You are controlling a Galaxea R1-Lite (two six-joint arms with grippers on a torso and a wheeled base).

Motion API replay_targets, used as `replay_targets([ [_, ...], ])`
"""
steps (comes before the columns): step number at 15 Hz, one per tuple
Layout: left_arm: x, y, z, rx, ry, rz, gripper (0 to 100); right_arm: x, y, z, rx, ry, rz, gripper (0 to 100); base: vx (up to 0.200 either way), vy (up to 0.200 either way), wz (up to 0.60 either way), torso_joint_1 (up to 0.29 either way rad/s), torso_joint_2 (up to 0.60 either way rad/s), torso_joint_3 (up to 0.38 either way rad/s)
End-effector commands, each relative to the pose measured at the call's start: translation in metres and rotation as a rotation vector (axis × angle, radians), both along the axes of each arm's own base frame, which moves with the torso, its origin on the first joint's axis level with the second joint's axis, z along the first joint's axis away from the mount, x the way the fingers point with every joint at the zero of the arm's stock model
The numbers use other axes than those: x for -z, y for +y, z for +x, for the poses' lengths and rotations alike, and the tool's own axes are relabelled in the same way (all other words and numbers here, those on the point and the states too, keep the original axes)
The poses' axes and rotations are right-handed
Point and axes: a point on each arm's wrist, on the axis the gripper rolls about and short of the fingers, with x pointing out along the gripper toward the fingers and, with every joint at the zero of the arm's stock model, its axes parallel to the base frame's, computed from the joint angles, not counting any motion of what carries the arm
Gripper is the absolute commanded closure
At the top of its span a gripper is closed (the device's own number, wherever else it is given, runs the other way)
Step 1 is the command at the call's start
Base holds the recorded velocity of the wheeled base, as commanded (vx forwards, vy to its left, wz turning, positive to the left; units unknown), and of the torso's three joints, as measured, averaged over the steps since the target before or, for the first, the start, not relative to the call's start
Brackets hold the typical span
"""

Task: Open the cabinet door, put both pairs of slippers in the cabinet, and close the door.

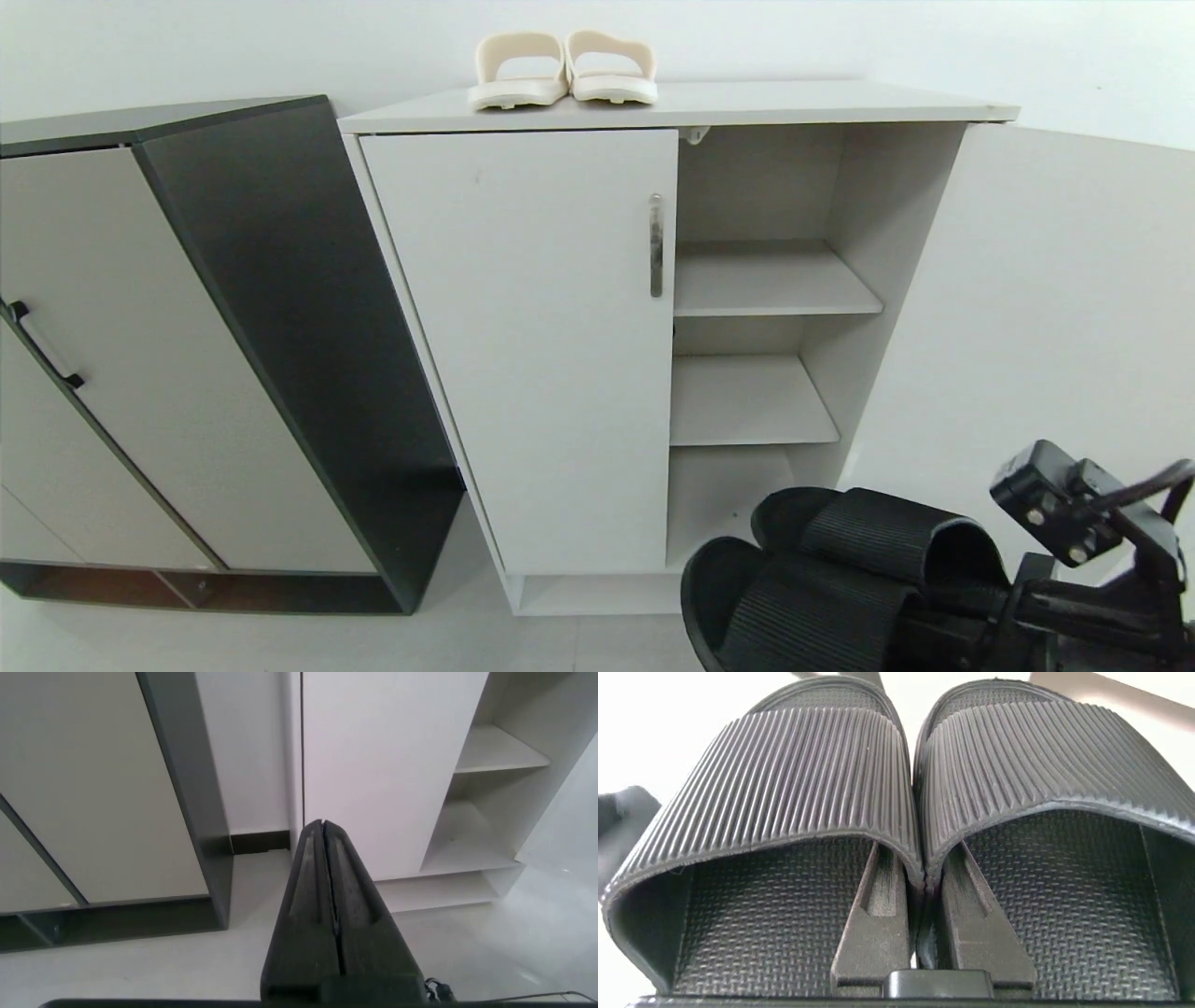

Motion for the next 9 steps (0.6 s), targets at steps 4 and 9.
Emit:
replay_targets([
  [4,0.000,0.000,0.000,0.002,0.001,0.006,100,-0.006,0.054,0.029,0.038,0.014,-0.021,100,0.000,0.000,0.00,0.000,0.00,0.000],
  [9,0.000,0.000,0.000,0.002,0.001,0.006,100,0.020,0.097,0.066,0.304,-0.012,-0.021,100,0.000,0.000,0.00,0.000,0.00,0.000],
])
